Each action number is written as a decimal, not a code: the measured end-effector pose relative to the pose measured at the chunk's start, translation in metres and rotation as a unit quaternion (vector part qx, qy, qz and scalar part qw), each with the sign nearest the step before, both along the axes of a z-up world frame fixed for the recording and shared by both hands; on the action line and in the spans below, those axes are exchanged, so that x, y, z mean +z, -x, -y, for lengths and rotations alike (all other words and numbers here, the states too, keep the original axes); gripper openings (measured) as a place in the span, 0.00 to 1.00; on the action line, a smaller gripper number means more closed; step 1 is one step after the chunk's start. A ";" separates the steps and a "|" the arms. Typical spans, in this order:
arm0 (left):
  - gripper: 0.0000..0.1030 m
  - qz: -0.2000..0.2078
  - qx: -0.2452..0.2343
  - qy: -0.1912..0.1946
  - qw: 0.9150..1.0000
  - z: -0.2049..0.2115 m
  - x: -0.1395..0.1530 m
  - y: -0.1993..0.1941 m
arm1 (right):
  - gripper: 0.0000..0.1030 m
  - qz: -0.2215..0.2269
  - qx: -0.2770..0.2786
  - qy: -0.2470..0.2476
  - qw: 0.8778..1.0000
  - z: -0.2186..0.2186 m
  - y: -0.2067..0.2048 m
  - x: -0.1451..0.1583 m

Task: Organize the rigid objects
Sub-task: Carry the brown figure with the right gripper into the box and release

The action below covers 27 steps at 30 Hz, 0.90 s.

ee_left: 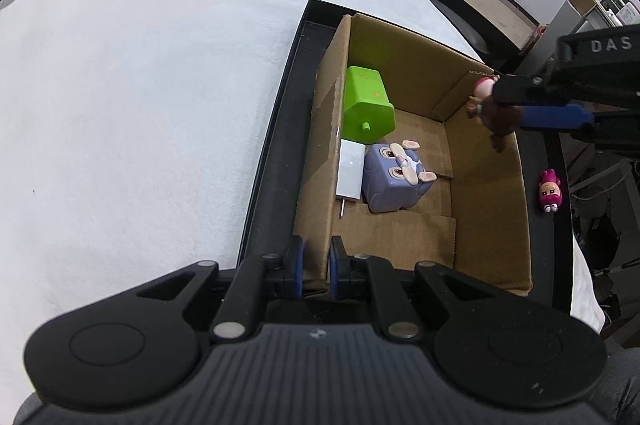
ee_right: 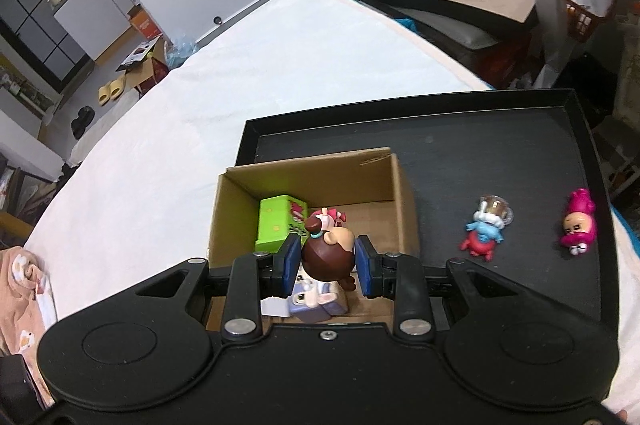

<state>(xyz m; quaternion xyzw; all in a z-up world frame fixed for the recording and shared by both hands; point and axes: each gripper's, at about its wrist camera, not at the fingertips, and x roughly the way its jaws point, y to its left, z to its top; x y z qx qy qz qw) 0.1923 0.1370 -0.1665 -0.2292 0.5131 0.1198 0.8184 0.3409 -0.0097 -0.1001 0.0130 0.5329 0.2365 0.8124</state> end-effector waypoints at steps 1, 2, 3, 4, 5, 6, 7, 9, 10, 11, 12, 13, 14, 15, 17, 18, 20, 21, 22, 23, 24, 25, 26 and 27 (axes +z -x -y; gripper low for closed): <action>0.11 0.000 0.001 0.001 1.000 0.000 0.000 0.000 | 0.28 -0.003 0.002 -0.001 1.000 -0.002 0.000 -0.001; 0.11 -0.001 0.001 0.001 1.000 0.000 0.000 0.000 | 0.28 -0.005 0.004 -0.002 1.000 -0.005 0.000 -0.002; 0.11 -0.001 0.001 0.001 1.000 0.000 0.000 0.000 | 0.28 -0.006 0.005 -0.002 1.000 -0.007 0.000 -0.002; 0.11 -0.001 0.001 0.001 1.000 0.000 0.000 0.000 | 0.28 -0.007 0.007 -0.002 1.000 -0.009 0.001 -0.003; 0.11 0.000 0.001 0.001 1.000 0.000 0.000 0.000 | 0.28 -0.008 0.009 -0.003 1.000 -0.012 0.001 -0.004; 0.11 0.000 0.001 0.001 1.000 0.000 0.000 0.000 | 0.28 -0.010 0.010 -0.005 1.000 -0.013 0.002 -0.005; 0.11 0.000 0.002 0.003 1.000 -0.001 0.001 0.000 | 0.28 -0.011 0.011 -0.007 1.000 -0.016 0.002 -0.005; 0.11 0.000 0.002 0.004 1.000 -0.002 0.000 0.000 | 0.29 -0.011 0.013 -0.009 1.000 -0.020 0.003 -0.007; 0.11 0.000 0.002 0.005 1.000 -0.002 0.000 0.000 | 0.31 -0.011 0.006 -0.006 1.000 -0.020 0.004 -0.007; 0.11 0.000 0.002 0.005 1.000 -0.002 0.000 0.000 | 0.31 -0.009 0.004 -0.006 1.000 -0.020 0.004 -0.007; 0.11 0.000 0.001 0.005 1.000 -0.002 0.000 0.001 | 0.32 -0.009 0.005 -0.010 1.000 -0.019 0.004 -0.007; 0.12 0.001 0.002 0.007 1.000 -0.002 0.000 0.001 | 0.34 -0.009 0.005 -0.012 1.000 -0.017 0.004 -0.006; 0.12 0.001 0.002 0.007 1.000 -0.002 0.000 0.001 | 0.36 -0.008 0.002 -0.011 1.000 -0.015 0.004 -0.005; 0.12 0.002 0.002 0.006 1.000 -0.002 0.000 0.001 | 0.37 -0.005 0.000 -0.011 1.000 -0.012 0.004 -0.003; 0.12 0.002 0.004 0.008 1.000 -0.003 0.000 0.001 | 0.37 -0.005 -0.005 -0.015 1.000 -0.005 0.004 -0.001; 0.12 0.003 0.004 0.010 1.000 -0.003 -0.001 0.001 | 0.37 -0.006 -0.007 -0.017 1.000 -0.002 0.003 -0.001; 0.12 0.003 0.005 0.008 1.000 -0.003 0.000 0.001 | 0.38 -0.004 -0.010 -0.020 1.000 0.005 0.004 0.002; 0.12 0.003 0.005 0.009 1.000 -0.004 -0.001 0.002 | 0.38 -0.003 -0.010 -0.020 1.000 0.007 0.004 0.003; 0.12 0.004 0.006 0.010 1.000 -0.004 -0.001 0.002 | 0.38 -0.002 -0.011 -0.020 1.000 0.011 0.004 0.004; 0.12 0.004 0.007 0.009 1.000 -0.004 -0.001 0.003 | 0.39 -0.001 -0.014 -0.020 1.000 0.014 0.004 0.004; 0.12 0.005 0.007 0.009 1.000 -0.004 -0.001 0.003 | 0.39 -0.001 -0.016 -0.019 1.000 0.017 0.004 0.005; 0.12 0.005 0.007 0.009 1.000 -0.004 -0.001 0.003 | 0.39 -0.001 -0.019 -0.019 1.000 0.021 0.004 0.005; 0.12 0.005 0.007 0.009 1.000 -0.003 -0.001 0.003 | 0.39 -0.002 -0.021 -0.020 1.000 0.024 0.004 0.005; 0.12 0.005 0.007 0.008 1.000 -0.003 -0.001 0.003 | 0.39 -0.003 -0.022 -0.019 1.000 0.027 0.004 0.005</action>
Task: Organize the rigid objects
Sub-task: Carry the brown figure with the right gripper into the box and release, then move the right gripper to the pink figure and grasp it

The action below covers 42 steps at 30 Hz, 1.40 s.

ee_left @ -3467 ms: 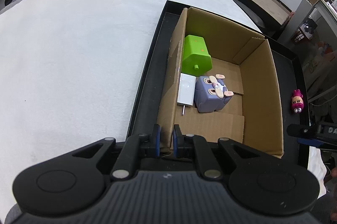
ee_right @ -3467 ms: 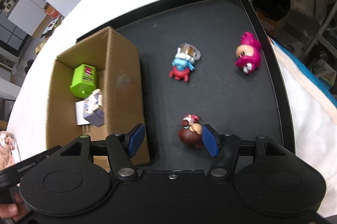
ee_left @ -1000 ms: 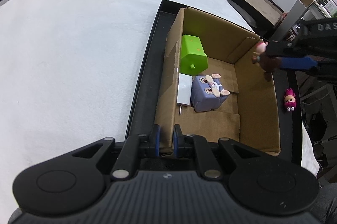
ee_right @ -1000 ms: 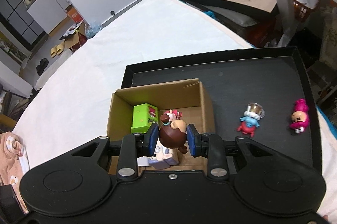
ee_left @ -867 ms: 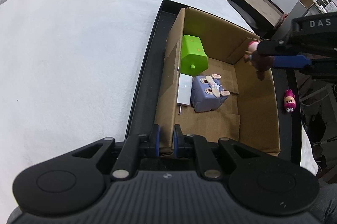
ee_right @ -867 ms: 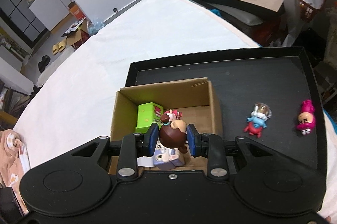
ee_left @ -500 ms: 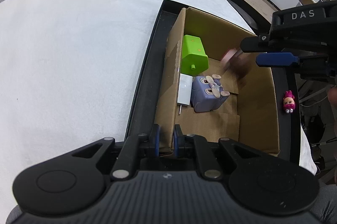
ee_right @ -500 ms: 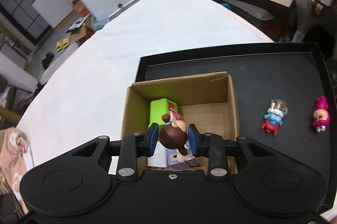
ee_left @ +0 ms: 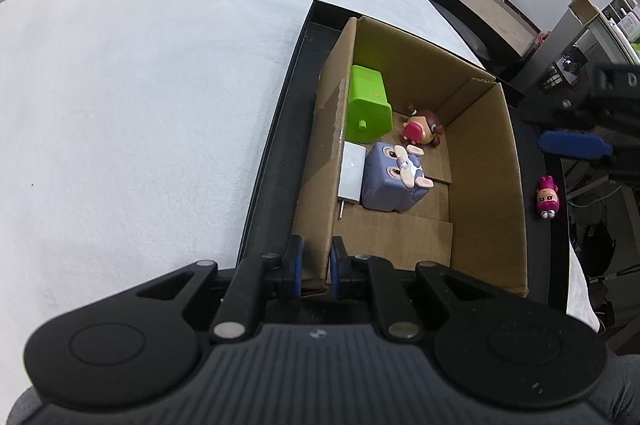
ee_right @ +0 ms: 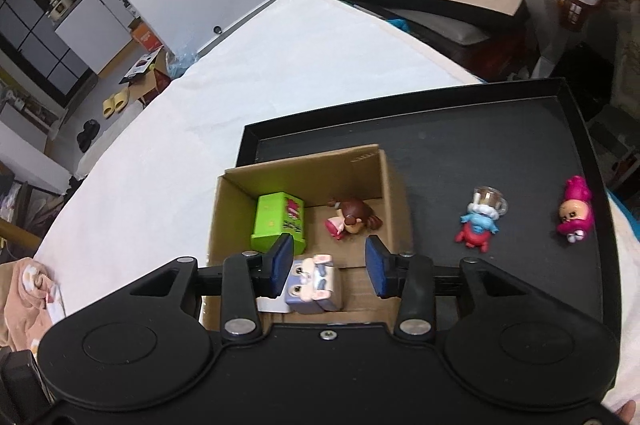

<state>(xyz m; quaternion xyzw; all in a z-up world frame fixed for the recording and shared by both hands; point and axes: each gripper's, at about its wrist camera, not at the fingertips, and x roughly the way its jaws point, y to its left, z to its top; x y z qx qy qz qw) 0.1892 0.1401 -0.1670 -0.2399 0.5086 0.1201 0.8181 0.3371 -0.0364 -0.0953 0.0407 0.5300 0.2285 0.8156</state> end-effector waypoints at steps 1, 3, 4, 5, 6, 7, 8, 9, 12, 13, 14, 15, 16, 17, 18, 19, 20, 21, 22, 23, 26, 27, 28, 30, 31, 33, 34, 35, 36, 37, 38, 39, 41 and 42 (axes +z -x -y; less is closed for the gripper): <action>0.12 0.000 0.000 0.000 1.000 0.000 0.000 0.000 | 0.39 -0.001 -0.002 0.001 1.000 0.003 0.000 0.000; 0.12 0.000 0.000 -0.002 1.000 0.001 0.000 0.000 | 0.40 -0.001 -0.002 0.002 1.000 0.007 0.001 -0.001; 0.12 -0.001 0.001 -0.003 1.000 0.001 0.001 0.000 | 0.41 -0.002 -0.002 0.003 1.000 0.009 0.001 -0.001; 0.12 -0.001 0.001 -0.004 1.000 0.002 0.001 -0.001 | 0.41 -0.002 -0.003 0.004 1.000 0.012 0.002 -0.001; 0.12 -0.001 0.001 -0.005 1.000 0.002 0.001 -0.001 | 0.41 -0.003 -0.004 0.005 1.000 0.014 0.002 -0.002; 0.12 -0.001 0.001 -0.006 1.000 0.003 0.001 -0.001 | 0.42 -0.004 -0.005 0.007 1.000 0.017 0.002 -0.002; 0.12 -0.001 0.001 -0.007 1.000 0.003 0.001 -0.001 | 0.46 -0.005 -0.006 0.007 1.000 0.020 0.002 -0.002; 0.12 -0.001 0.001 -0.007 1.000 0.003 0.001 0.000 | 0.48 -0.006 -0.007 0.007 1.000 0.023 0.001 -0.003; 0.12 -0.001 0.000 -0.009 1.000 0.003 0.001 0.000 | 0.53 -0.004 -0.010 0.009 1.000 0.034 0.001 -0.003; 0.12 -0.002 -0.001 -0.009 1.000 0.003 0.001 0.000 | 0.54 -0.003 -0.011 0.010 1.000 0.038 0.001 -0.003; 0.12 -0.003 -0.001 -0.010 1.000 0.004 0.002 -0.001 | 0.56 -0.003 -0.014 0.010 1.000 0.043 0.000 -0.004; 0.12 -0.004 -0.001 -0.011 1.000 0.004 0.002 -0.001 | 0.57 -0.003 -0.017 0.010 1.000 0.047 0.000 -0.005; 0.12 -0.005 0.000 -0.011 1.000 0.004 0.002 -0.002 | 0.59 -0.003 -0.021 0.010 1.000 0.052 -0.001 -0.006; 0.12 -0.006 0.001 -0.012 1.000 0.004 0.002 -0.002 | 0.60 -0.002 -0.024 0.010 1.000 0.057 -0.001 -0.007; 0.12 -0.007 0.002 -0.013 1.000 0.005 0.002 -0.002 | 0.60 -0.001 -0.027 0.011 1.000 0.061 -0.002 -0.007; 0.12 -0.008 0.002 -0.016 1.000 0.006 0.002 -0.003 | 0.60 -0.001 -0.030 0.011 0.999 0.065 -0.003 -0.009; 0.12 -0.009 0.002 -0.018 1.000 0.007 0.002 -0.003 | 0.60 -0.001 -0.033 0.011 0.999 0.069 -0.004 -0.010; 0.11 -0.010 0.002 -0.020 1.000 0.008 0.002 -0.004 | 0.60 -0.001 -0.036 0.011 0.999 0.073 -0.004 -0.011; 0.11 -0.011 0.002 -0.021 1.000 0.009 0.002 -0.004 | 0.60 0.000 -0.039 0.010 0.999 0.077 -0.005 -0.012; 0.11 -0.012 0.004 -0.023 1.000 0.009 0.002 -0.005 | 0.60 0.003 -0.041 0.010 0.999 0.081 -0.006 -0.013; 0.11 -0.012 0.007 -0.028 1.000 0.012 0.002 -0.005 | 0.61 0.009 -0.046 0.014 0.999 0.090 -0.008 -0.015; 0.11 -0.012 0.008 -0.030 0.999 0.013 0.002 -0.004 | 0.61 0.010 -0.047 0.014 0.999 0.093 -0.009 -0.016; 0.11 -0.012 0.008 -0.033 0.999 0.014 0.002 -0.004 | 0.61 0.011 -0.048 0.014 0.999 0.096 -0.010 -0.017; 0.11 -0.015 0.009 -0.036 0.999 0.015 0.002 -0.005 | 0.61 0.015 -0.049 0.016 0.999 0.101 -0.011 -0.018; 0.11 -0.016 0.010 -0.038 0.999 0.016 0.002 -0.006 | 0.62 0.017 -0.050 0.017 0.998 0.104 -0.011 -0.020; 0.11 -0.020 0.011 -0.042 0.999 0.017 0.002 -0.007 | 0.62 0.022 -0.051 0.017 0.998 0.109 -0.012 -0.022; 0.11 -0.021 0.011 -0.043 0.999 0.017 0.002 -0.008 | 0.62 0.024 -0.051 0.015 0.998 0.112 -0.011 -0.024; 0.11 -0.022 0.012 -0.045 0.999 0.018 0.002 -0.008 | 0.62 0.026 -0.051 0.013 0.998 0.115 -0.011 -0.026; 0.11 -0.023 0.013 -0.047 0.999 0.018 0.002 -0.008 | 0.62 0.028 -0.051 0.012 0.998 0.118 -0.011 -0.027; 0.11 -0.024 0.014 -0.048 0.998 0.019 0.001 -0.009 | 0.62 0.030 -0.052 0.012 0.998 0.120 -0.011 -0.029; 0.11 -0.025 0.015 -0.050 0.998 0.020 0.001 -0.009 | 0.62 0.034 -0.053 0.011 0.998 0.123 -0.011 -0.031; 0.11 -0.026 0.016 -0.051 0.998 0.020 0.001 -0.009 | 0.62 0.036 -0.053 0.012 0.998 0.125 -0.010 -0.033; 0.11 -0.028 0.016 -0.056 0.998 0.022 0.000 -0.010 | 0.62 0.041 -0.056 0.013 0.997 0.130 -0.010 -0.037; 0.11 -0.029 0.017 -0.058 0.998 0.022 0.000 -0.010 | 0.62 0.043 -0.059 0.013 0.997 0.133 -0.011 -0.038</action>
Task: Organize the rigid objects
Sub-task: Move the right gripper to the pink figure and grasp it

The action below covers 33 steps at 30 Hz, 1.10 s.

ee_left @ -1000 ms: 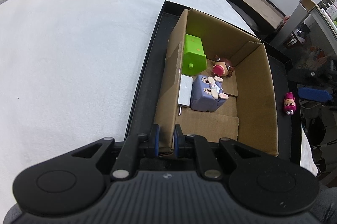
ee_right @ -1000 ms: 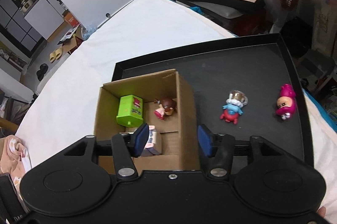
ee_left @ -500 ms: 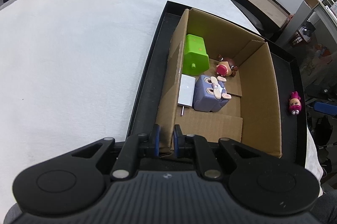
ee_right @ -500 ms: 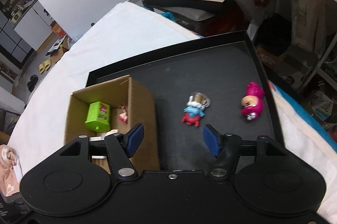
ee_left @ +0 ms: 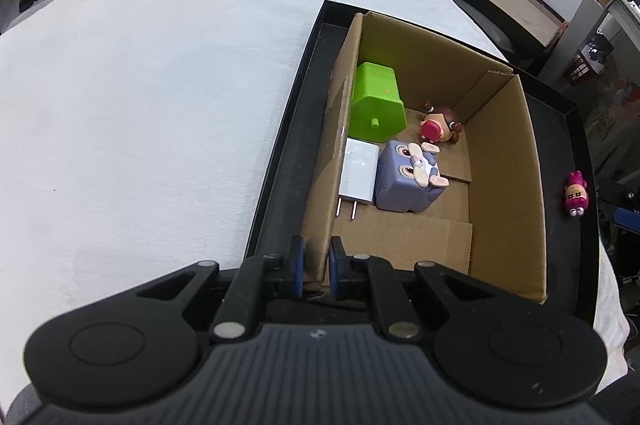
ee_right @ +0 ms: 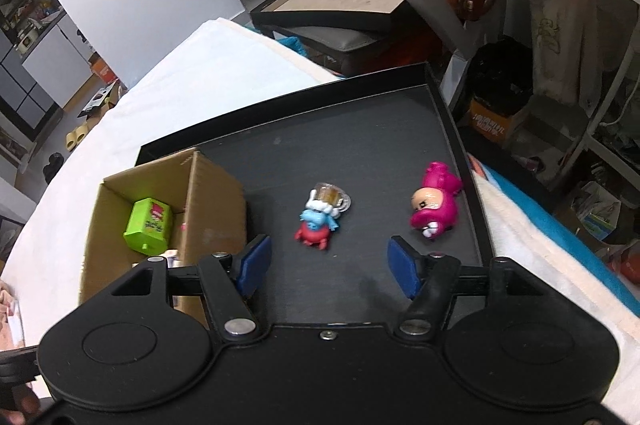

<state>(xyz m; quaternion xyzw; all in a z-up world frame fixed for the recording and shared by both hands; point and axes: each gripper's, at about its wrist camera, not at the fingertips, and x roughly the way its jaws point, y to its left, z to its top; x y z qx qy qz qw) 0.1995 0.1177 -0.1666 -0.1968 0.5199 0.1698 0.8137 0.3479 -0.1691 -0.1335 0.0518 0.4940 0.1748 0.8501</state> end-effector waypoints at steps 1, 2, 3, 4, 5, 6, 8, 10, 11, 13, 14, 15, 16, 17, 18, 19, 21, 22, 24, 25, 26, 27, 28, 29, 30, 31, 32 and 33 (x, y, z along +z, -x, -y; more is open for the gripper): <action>0.11 -0.001 0.000 -0.002 1.000 0.001 0.000 0.000 | 0.62 0.003 -0.003 0.000 1.000 0.003 0.000 -0.002; 0.11 -0.002 0.000 -0.004 1.000 0.001 0.000 -0.001 | 0.62 0.007 -0.006 0.000 1.000 0.006 -0.001 -0.004; 0.11 -0.003 0.001 -0.006 1.000 0.002 0.000 -0.001 | 0.62 0.010 -0.010 0.000 1.000 0.008 -0.001 -0.005; 0.11 -0.004 0.003 -0.008 1.000 0.002 0.000 -0.002 | 0.62 0.012 -0.015 -0.002 1.000 0.012 -0.001 -0.007; 0.11 -0.004 0.004 -0.010 1.000 0.003 0.000 -0.002 | 0.61 0.012 -0.022 -0.012 1.000 0.017 -0.002 -0.009; 0.11 -0.005 0.005 -0.013 1.000 0.004 0.000 -0.002 | 0.60 0.009 -0.029 -0.028 0.999 0.022 -0.004 -0.012; 0.11 -0.008 0.004 -0.021 1.000 0.007 -0.001 -0.003 | 0.54 0.002 -0.043 -0.042 0.998 0.031 -0.007 -0.020; 0.10 -0.011 0.002 -0.028 1.000 0.009 -0.002 -0.005 | 0.52 -0.004 -0.051 -0.038 0.998 0.036 -0.011 -0.025; 0.10 -0.013 0.003 -0.029 0.999 0.009 -0.002 -0.005 | 0.52 -0.008 -0.055 -0.040 0.998 0.038 -0.014 -0.028; 0.10 -0.016 0.003 -0.032 0.999 0.010 -0.003 -0.006 | 0.52 -0.012 -0.061 -0.043 0.997 0.040 -0.019 -0.033; 0.10 -0.018 0.003 -0.035 0.999 0.010 -0.003 -0.008 | 0.52 -0.014 -0.065 -0.042 0.997 0.040 -0.023 -0.035; 0.10 -0.020 0.002 -0.037 0.999 0.011 -0.003 -0.008 | 0.52 -0.016 -0.068 -0.043 0.997 0.041 -0.024 -0.037; 0.10 -0.022 0.002 -0.039 0.999 0.011 -0.003 -0.009 | 0.51 -0.020 -0.072 -0.046 0.996 0.041 -0.027 -0.041; 0.10 -0.023 0.001 -0.040 0.999 0.011 -0.003 -0.009 | 0.51 -0.024 -0.076 -0.048 0.996 0.041 -0.028 -0.044; 0.10 -0.024 0.001 -0.041 0.999 0.011 -0.004 -0.010 | 0.51 -0.028 -0.078 -0.049 0.995 0.042 -0.030 -0.046; 0.10 -0.025 0.000 -0.042 0.999 0.012 -0.004 -0.010 | 0.51 -0.031 -0.079 -0.050 0.995 0.042 -0.032 -0.049; 0.10 -0.027 -0.001 -0.042 0.999 0.012 -0.005 -0.011 | 0.50 -0.032 -0.080 -0.050 0.995 0.043 -0.034 -0.052; 0.10 -0.027 -0.001 -0.042 0.999 0.012 -0.005 -0.011 | 0.50 -0.034 -0.082 -0.051 0.995 0.043 -0.036 -0.053; 0.10 -0.028 -0.002 -0.042 0.999 0.012 -0.005 -0.011 | 0.50 -0.042 -0.090 -0.056 0.993 0.045 -0.042 -0.056; 0.10 -0.029 -0.004 -0.042 0.999 0.012 -0.004 -0.011 | 0.50 -0.049 -0.095 -0.060 0.992 0.047 -0.044 -0.059; 0.10 -0.030 -0.005 -0.044 0.999 0.012 -0.004 -0.012 | 0.50 -0.054 -0.099 -0.063 0.992 0.048 -0.047 -0.061; 0.10 -0.031 -0.006 -0.045 0.999 0.012 -0.004 -0.012 | 0.50 -0.057 -0.101 -0.064 0.991 0.049 -0.049 -0.063; 0.10 -0.032 -0.007 -0.044 0.998 0.012 -0.004 -0.013 | 0.50 -0.058 -0.103 -0.061 0.991 0.049 -0.051 -0.064; 0.10 -0.033 -0.007 -0.044 0.998 0.012 -0.004 -0.013 | 0.50 -0.060 -0.104 -0.060 0.991 0.049 -0.053 -0.066; 0.10 -0.034 -0.007 -0.044 0.998 0.012 -0.004 -0.014 | 0.51 -0.064 -0.106 -0.060 0.991 0.049 -0.055 -0.068; 0.10 -0.034 -0.008 -0.045 0.998 0.013 -0.004 -0.014 | 0.51 -0.067 -0.109 -0.062 0.990 0.049 -0.056 -0.070; 0.10 -0.035 -0.009 -0.046 0.998 0.013 -0.005 -0.014 | 0.51 -0.070 -0.114 -0.066 0.989 0.051 -0.058 -0.072; 0.10 -0.035 -0.009 -0.046 0.998 0.013 -0.005 -0.014 | 0.51 -0.071 -0.116 -0.068 0.988 0.051 -0.060 -0.073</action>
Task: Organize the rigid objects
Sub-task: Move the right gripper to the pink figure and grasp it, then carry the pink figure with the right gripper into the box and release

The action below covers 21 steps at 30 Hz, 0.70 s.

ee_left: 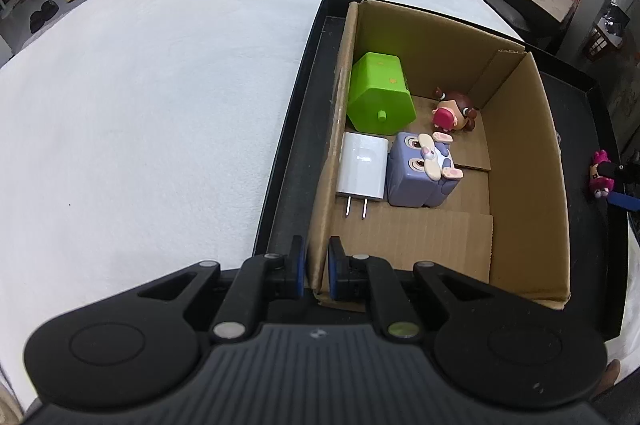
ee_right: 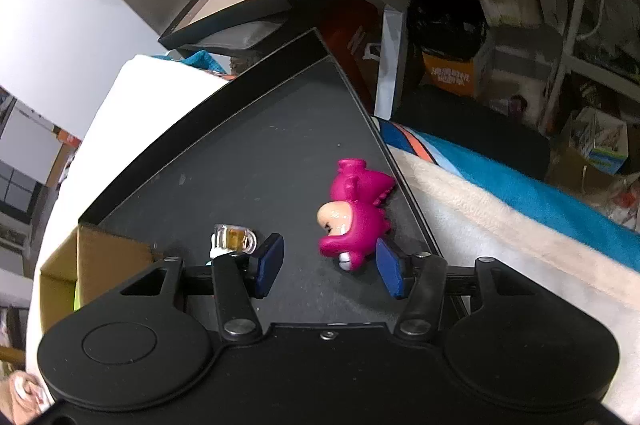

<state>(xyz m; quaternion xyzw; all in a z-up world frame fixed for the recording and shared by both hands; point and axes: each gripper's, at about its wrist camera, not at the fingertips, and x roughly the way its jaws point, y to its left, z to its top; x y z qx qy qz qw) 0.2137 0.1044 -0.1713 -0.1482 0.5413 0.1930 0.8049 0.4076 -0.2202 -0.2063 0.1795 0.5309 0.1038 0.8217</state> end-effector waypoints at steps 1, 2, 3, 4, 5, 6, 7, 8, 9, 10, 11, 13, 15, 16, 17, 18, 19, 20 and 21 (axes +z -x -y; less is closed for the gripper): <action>0.10 0.000 0.000 0.000 1.000 0.000 0.000 0.000 | 0.51 0.001 -0.002 -0.002 1.000 0.000 -0.002 -0.001; 0.10 -0.001 -0.001 0.000 1.000 0.000 0.000 0.000 | 0.51 0.002 -0.005 -0.002 1.000 0.001 -0.003 -0.002; 0.10 0.000 -0.001 0.000 1.000 0.000 0.000 0.000 | 0.51 0.001 -0.009 -0.002 1.000 0.001 -0.005 -0.003; 0.10 0.000 -0.001 0.000 1.000 0.000 0.000 0.000 | 0.51 0.000 -0.014 -0.004 1.000 0.002 -0.007 -0.005; 0.10 0.000 0.000 0.000 1.000 0.000 0.000 0.000 | 0.51 -0.003 -0.018 -0.006 1.000 0.003 -0.008 -0.006; 0.10 0.000 0.000 0.000 1.000 0.000 0.000 0.000 | 0.51 -0.004 -0.020 -0.008 1.000 0.003 -0.010 -0.007; 0.10 0.001 0.001 0.001 1.000 0.000 0.000 0.000 | 0.51 -0.006 -0.021 -0.008 1.000 0.002 -0.011 -0.009; 0.10 0.001 0.001 0.001 1.000 0.000 0.000 0.000 | 0.51 -0.007 -0.022 -0.005 1.000 0.002 -0.012 -0.011; 0.10 0.001 0.001 0.001 1.000 0.000 0.000 0.000 | 0.50 -0.008 -0.023 -0.003 1.000 0.002 -0.013 -0.013; 0.10 0.001 0.000 0.001 1.000 0.001 0.000 0.000 | 0.44 -0.007 -0.022 -0.005 1.000 0.003 -0.013 -0.014; 0.10 0.000 -0.002 -0.001 1.000 0.000 0.000 0.000 | 0.43 -0.005 -0.022 -0.001 1.000 0.002 -0.012 -0.013; 0.10 0.000 -0.003 -0.003 1.000 0.001 0.000 0.000 | 0.43 0.001 -0.011 0.021 1.000 -0.001 -0.008 -0.009; 0.10 0.001 -0.002 0.000 1.000 0.001 0.000 0.000 | 0.43 0.004 -0.007 0.015 1.000 0.000 -0.002 -0.003; 0.10 0.001 -0.003 -0.001 1.000 0.001 0.000 0.000 | 0.43 0.005 -0.004 0.012 1.000 0.001 0.001 -0.001; 0.10 0.001 -0.004 0.000 1.000 0.000 0.000 0.001 | 0.43 0.007 0.000 0.010 1.000 0.001 0.004 0.003; 0.10 0.002 -0.004 0.001 1.000 0.000 0.000 0.001 | 0.43 0.007 0.004 0.009 1.000 0.000 0.006 0.006; 0.10 0.003 -0.004 0.002 1.000 0.000 0.000 0.001 | 0.43 0.008 0.009 0.008 1.000 0.000 0.008 0.009; 0.10 0.004 -0.003 0.004 1.000 -0.001 0.000 0.002 | 0.43 0.009 0.012 0.005 1.000 0.000 0.011 0.013; 0.10 0.006 -0.001 0.006 1.000 -0.002 0.000 0.002 | 0.43 0.010 0.014 0.004 1.000 -0.001 0.012 0.016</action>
